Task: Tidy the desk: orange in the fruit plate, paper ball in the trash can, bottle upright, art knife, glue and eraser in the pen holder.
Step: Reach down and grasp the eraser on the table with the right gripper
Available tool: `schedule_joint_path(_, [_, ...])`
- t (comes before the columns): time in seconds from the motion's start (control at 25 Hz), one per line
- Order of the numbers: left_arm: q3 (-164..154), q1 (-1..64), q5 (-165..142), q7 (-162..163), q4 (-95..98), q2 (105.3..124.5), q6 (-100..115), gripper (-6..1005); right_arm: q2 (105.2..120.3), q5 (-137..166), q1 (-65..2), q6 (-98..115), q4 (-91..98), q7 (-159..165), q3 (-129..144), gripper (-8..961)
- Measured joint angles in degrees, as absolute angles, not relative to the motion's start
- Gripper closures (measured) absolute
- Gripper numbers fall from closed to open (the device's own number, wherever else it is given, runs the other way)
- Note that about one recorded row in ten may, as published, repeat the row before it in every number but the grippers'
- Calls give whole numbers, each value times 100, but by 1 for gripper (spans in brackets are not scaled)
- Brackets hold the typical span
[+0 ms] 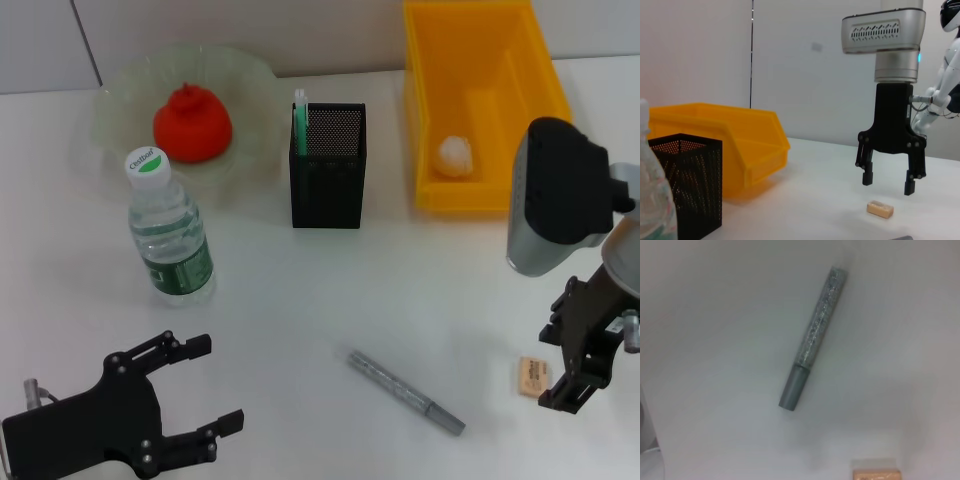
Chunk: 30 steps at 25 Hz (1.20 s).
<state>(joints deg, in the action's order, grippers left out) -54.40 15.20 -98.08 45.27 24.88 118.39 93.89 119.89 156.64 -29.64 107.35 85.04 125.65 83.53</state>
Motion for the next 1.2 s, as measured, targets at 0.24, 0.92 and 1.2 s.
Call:
schedule_joint_path(0.24, [-5440,1520,-9808,4527,2510,11839,9410,140,11988,15655,-2961,10501,8331,12599,8528,210])
schedule_joint_path(0.92, [-5440,1497,-9809,4517,2494,11839,9417,140,11989,15683,-2997,10207,8122,12742,8771,217])
schedule_joint_path(1.2, [-5440,1494,-9809,4517,2487,11839,9422,140,11989,15704,-3001,10174,8098,12744,8772,414])
